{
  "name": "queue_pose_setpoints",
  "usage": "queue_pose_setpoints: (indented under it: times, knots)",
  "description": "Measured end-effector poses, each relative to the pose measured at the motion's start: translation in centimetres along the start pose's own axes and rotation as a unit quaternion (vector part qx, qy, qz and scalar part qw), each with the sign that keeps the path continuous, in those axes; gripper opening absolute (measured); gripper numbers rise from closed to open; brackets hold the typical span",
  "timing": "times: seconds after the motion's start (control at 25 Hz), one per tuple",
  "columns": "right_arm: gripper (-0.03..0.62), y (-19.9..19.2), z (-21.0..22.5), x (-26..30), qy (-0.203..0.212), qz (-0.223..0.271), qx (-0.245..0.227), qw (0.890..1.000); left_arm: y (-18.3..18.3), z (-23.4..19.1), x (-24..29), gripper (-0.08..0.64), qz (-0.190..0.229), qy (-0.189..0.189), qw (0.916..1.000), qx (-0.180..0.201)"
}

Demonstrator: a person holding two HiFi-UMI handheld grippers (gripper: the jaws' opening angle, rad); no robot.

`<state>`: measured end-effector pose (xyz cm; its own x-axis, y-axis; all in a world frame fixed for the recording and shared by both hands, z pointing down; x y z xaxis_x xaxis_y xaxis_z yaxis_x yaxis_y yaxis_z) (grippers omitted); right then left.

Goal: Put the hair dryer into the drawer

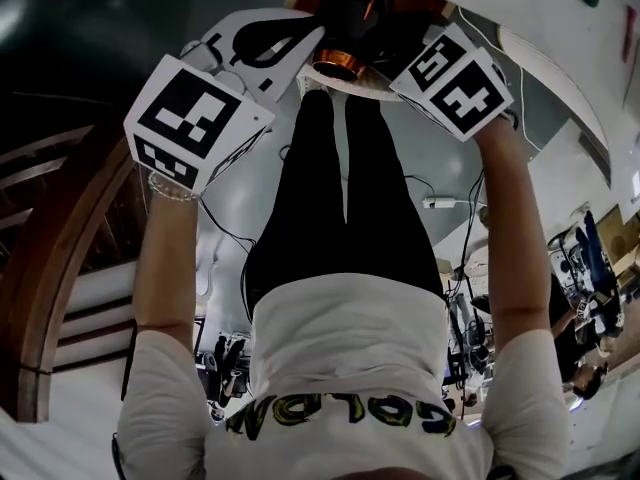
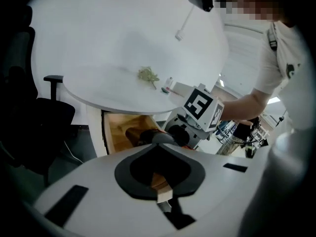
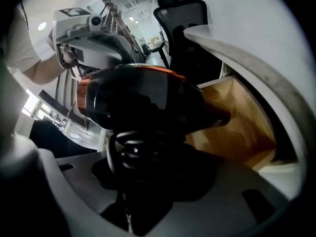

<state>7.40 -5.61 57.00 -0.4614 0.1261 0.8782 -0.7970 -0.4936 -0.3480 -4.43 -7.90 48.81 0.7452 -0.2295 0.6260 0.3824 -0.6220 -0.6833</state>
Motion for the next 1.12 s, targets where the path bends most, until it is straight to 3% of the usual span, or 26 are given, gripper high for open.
queue_pose_setpoints:
  times: [0.32, 0.64, 0.88, 1.12]
  knots:
    - [0.239, 1.0, 2.0, 2.6, -0.087, -0.059, -0.032, 0.994, -0.6, -1.9, 2.2, 0.012, -0.085, -0.011, 0.9941, 0.066]
    - [0.239, 1.4, 3.8, 4.7, -0.151, -0.111, -0.050, 0.981, -2.2, -3.6, 4.7, 0.012, -0.192, -0.014, 0.9688, 0.156]
    - [0.239, 0.1, 5.5, 6.1, -0.182, -0.150, -0.056, 0.970, -2.9, -4.7, 7.2, 0.012, -0.221, -0.039, 0.9586, 0.176]
    - [0.239, 0.0, 5.2, 7.8, -0.183, -0.169, -0.051, 0.967, -4.2, -5.3, 8.1, 0.012, -0.232, -0.048, 0.9578, 0.163]
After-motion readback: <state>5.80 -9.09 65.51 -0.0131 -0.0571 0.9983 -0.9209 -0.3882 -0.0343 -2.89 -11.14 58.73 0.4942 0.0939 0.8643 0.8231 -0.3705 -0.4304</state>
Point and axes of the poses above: the fingertips, and each gripper's own axes: x forward along the fingers, z to its right, y out of its top, the point moved 5 cm from there along -x, backward along the fingers, and after that the axes turned 1 degree about -x, right-handed, at the moved point
